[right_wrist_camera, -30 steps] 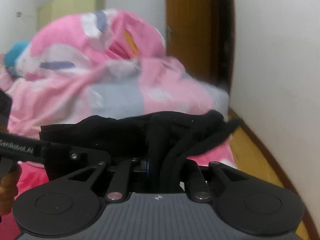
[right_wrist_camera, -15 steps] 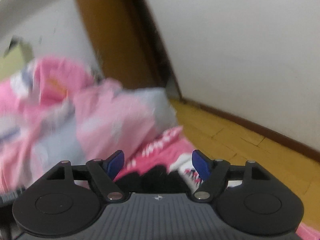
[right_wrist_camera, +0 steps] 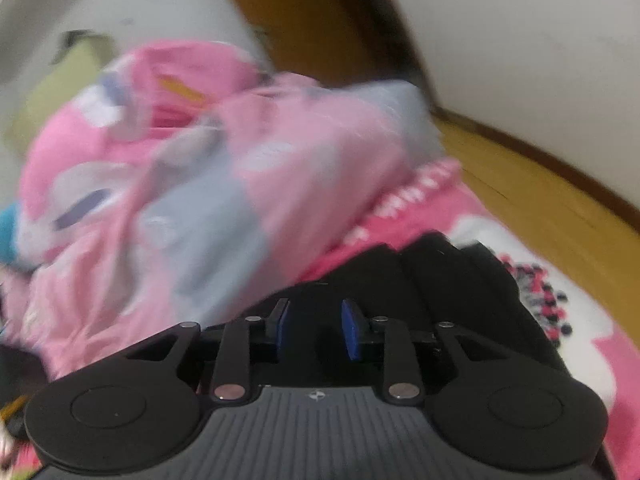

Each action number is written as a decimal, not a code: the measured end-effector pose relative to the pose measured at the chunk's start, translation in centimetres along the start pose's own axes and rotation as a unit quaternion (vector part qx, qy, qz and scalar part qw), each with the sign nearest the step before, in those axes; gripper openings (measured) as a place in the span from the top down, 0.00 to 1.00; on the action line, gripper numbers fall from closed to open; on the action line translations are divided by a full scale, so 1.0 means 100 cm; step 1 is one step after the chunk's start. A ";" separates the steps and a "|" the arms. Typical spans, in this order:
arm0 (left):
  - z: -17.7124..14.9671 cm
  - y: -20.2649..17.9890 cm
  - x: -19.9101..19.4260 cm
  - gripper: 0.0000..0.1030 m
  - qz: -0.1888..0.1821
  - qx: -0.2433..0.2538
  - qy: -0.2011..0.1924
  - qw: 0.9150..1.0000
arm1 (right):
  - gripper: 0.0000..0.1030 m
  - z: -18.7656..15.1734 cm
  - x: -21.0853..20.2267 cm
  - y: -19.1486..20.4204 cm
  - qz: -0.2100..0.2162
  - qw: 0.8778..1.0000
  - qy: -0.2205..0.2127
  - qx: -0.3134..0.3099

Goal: Fold clothes

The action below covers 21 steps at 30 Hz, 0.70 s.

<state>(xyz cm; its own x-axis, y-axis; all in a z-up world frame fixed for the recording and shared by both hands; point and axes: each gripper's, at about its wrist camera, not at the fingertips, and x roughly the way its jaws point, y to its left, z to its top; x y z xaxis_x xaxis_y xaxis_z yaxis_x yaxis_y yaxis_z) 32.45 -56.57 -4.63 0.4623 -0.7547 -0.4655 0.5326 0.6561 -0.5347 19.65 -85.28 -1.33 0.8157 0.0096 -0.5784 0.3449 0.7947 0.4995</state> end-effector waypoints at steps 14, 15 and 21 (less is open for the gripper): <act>0.004 0.049 -0.041 0.31 0.013 -0.107 0.038 0.993 | 0.68 -0.057 -0.158 -0.119 0.118 0.936 -0.139 0.302; 0.003 0.047 -0.044 0.31 0.004 -0.109 0.048 0.993 | 0.66 -0.068 -0.175 -0.118 0.121 0.938 -0.135 0.296; -0.021 0.027 -0.067 0.32 -0.048 -0.094 0.119 0.987 | 0.60 -0.132 -0.222 -0.110 0.072 0.949 -0.110 0.288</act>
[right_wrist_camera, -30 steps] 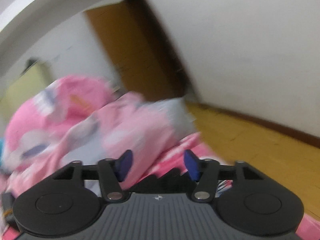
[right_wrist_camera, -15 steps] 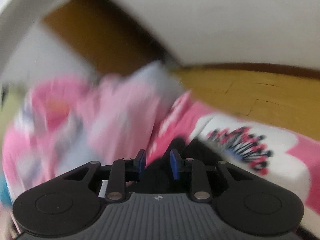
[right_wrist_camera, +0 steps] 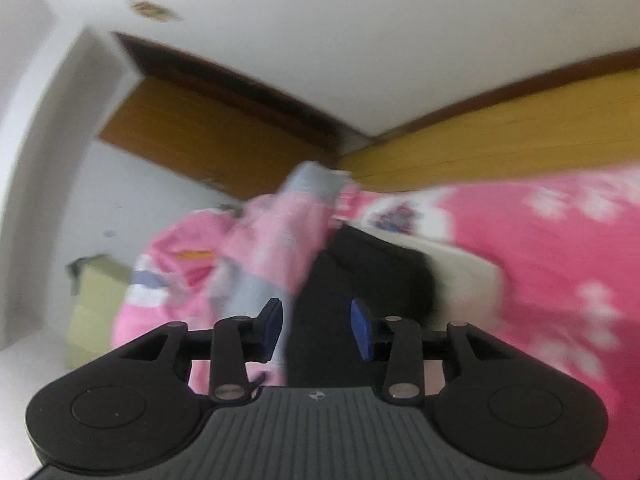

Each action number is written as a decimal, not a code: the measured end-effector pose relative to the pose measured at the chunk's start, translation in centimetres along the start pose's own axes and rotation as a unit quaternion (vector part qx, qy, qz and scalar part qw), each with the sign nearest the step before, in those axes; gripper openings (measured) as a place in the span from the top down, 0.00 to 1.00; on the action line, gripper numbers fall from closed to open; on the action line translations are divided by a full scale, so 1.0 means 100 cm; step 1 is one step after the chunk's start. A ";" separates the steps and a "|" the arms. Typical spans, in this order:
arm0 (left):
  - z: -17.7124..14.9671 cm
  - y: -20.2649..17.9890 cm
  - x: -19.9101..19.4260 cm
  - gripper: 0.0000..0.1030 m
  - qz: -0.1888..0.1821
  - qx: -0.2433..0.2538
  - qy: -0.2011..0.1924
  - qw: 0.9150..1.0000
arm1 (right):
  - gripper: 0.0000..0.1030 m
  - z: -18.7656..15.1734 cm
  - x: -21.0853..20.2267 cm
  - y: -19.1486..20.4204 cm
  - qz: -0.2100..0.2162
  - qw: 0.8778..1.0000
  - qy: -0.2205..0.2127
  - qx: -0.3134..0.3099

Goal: Fold clothes

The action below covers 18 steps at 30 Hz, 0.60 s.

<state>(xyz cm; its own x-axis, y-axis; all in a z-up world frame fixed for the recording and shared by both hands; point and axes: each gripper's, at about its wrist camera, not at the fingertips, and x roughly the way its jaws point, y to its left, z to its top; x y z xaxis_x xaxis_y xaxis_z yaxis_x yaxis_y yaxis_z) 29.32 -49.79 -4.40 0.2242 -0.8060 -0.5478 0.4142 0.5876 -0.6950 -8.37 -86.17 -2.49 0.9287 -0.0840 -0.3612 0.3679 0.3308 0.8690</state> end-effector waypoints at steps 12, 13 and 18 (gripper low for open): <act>-0.083 -0.020 -0.025 0.40 -0.100 0.073 0.126 0.984 | 0.60 -0.003 0.041 -0.036 -0.024 0.997 0.004 0.075; -0.084 -0.020 -0.022 0.42 -0.103 0.072 0.129 0.984 | 0.60 -0.003 0.042 -0.034 -0.026 0.997 0.003 0.073; -0.096 -0.025 -0.013 0.46 -0.116 0.073 0.148 0.979 | 0.60 -0.001 0.045 -0.029 -0.027 0.998 -0.003 0.062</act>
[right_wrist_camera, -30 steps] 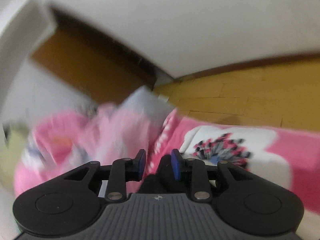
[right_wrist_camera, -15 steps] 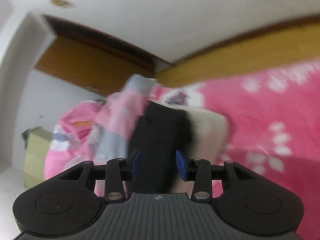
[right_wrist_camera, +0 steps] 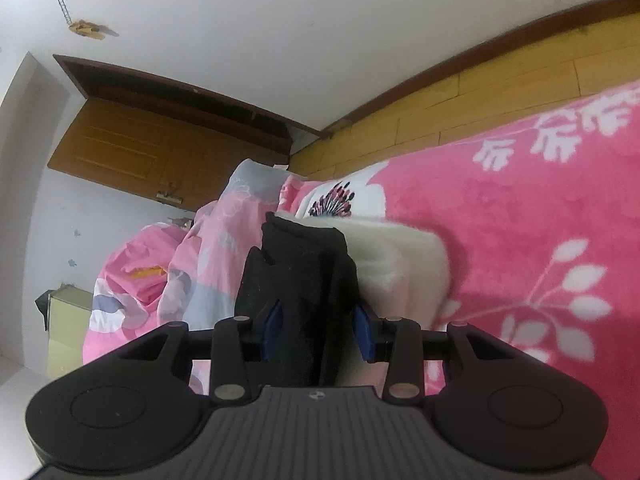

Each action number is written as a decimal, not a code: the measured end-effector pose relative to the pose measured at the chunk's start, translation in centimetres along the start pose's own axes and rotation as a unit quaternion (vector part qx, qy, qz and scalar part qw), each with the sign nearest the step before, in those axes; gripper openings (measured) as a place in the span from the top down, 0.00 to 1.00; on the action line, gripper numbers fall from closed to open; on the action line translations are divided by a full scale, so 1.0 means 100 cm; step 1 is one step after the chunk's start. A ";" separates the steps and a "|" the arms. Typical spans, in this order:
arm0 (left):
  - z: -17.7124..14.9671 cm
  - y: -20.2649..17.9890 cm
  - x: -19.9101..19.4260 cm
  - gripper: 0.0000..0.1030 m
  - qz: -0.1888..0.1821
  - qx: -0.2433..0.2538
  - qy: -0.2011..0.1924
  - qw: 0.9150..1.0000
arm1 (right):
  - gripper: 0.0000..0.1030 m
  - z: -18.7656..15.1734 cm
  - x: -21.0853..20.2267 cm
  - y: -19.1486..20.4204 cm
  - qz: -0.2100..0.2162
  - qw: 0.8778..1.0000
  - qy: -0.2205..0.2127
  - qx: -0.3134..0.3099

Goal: Fold clothes

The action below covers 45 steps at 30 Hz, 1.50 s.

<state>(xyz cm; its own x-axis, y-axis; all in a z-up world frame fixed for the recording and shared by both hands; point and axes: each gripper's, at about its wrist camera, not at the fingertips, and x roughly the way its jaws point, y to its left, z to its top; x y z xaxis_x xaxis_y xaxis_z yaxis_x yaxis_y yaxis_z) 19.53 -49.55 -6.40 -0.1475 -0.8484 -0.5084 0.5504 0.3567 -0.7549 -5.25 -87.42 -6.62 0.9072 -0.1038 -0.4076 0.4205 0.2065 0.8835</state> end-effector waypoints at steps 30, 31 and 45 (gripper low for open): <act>-0.045 -0.037 0.009 0.93 0.021 0.044 0.042 0.998 | 0.83 -0.002 -0.007 -0.036 0.002 0.999 -0.012 0.038; -0.048 -0.040 0.003 0.91 0.028 0.055 0.036 0.997 | 0.79 -0.003 -0.013 -0.042 0.006 0.999 -0.012 0.052; -0.117 -0.120 -0.154 0.19 0.147 0.181 -0.108 0.966 | 0.54 -0.114 -0.195 0.026 -0.064 0.990 -0.010 -0.127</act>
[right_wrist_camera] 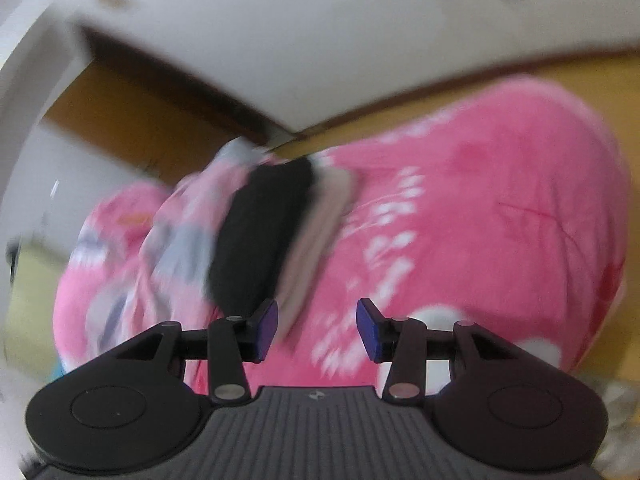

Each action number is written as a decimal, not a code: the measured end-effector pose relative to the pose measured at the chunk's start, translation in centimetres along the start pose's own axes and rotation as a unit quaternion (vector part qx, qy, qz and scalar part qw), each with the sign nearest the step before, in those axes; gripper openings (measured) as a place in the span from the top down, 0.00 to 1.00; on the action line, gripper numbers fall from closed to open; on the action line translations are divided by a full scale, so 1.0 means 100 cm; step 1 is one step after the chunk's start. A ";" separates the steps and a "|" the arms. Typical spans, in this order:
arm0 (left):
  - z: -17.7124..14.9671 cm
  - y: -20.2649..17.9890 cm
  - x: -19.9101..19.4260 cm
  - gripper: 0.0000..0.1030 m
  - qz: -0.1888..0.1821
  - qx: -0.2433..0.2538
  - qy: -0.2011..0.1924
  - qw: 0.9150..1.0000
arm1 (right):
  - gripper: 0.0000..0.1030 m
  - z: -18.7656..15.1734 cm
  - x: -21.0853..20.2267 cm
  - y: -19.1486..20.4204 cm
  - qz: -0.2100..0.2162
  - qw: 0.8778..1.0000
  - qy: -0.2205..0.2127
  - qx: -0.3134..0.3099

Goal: Fold clothes

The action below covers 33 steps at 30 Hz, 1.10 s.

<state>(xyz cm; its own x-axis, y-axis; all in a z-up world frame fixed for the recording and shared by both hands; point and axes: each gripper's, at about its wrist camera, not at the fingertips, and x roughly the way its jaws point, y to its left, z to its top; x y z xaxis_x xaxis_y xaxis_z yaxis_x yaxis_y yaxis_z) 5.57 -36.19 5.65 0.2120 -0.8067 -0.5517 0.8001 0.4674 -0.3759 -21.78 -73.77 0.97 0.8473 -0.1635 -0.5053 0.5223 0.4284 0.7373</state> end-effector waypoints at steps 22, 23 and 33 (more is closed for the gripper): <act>-0.106 -0.033 -0.162 0.00 0.153 0.077 -0.087 0.981 | 0.00 -0.308 -0.099 0.235 -0.158 0.867 -0.124 -0.455; -0.107 -0.033 -0.164 0.00 0.155 0.077 -0.086 0.981 | 0.00 -0.312 -0.097 0.237 -0.166 0.865 -0.127 -0.457; -0.104 -0.022 -0.175 0.00 0.202 0.041 -0.091 0.974 | 0.00 -0.311 -0.088 0.249 -0.213 0.888 -0.144 -0.381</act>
<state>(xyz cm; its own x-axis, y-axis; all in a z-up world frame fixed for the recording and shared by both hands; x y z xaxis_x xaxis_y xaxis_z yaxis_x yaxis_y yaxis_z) -5.77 -19.29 8.38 0.6090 -0.6172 -0.4982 0.6711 0.7358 -0.0911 -19.23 -34.03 9.84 0.6343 -0.6294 -0.4489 0.6788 0.7314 -0.0663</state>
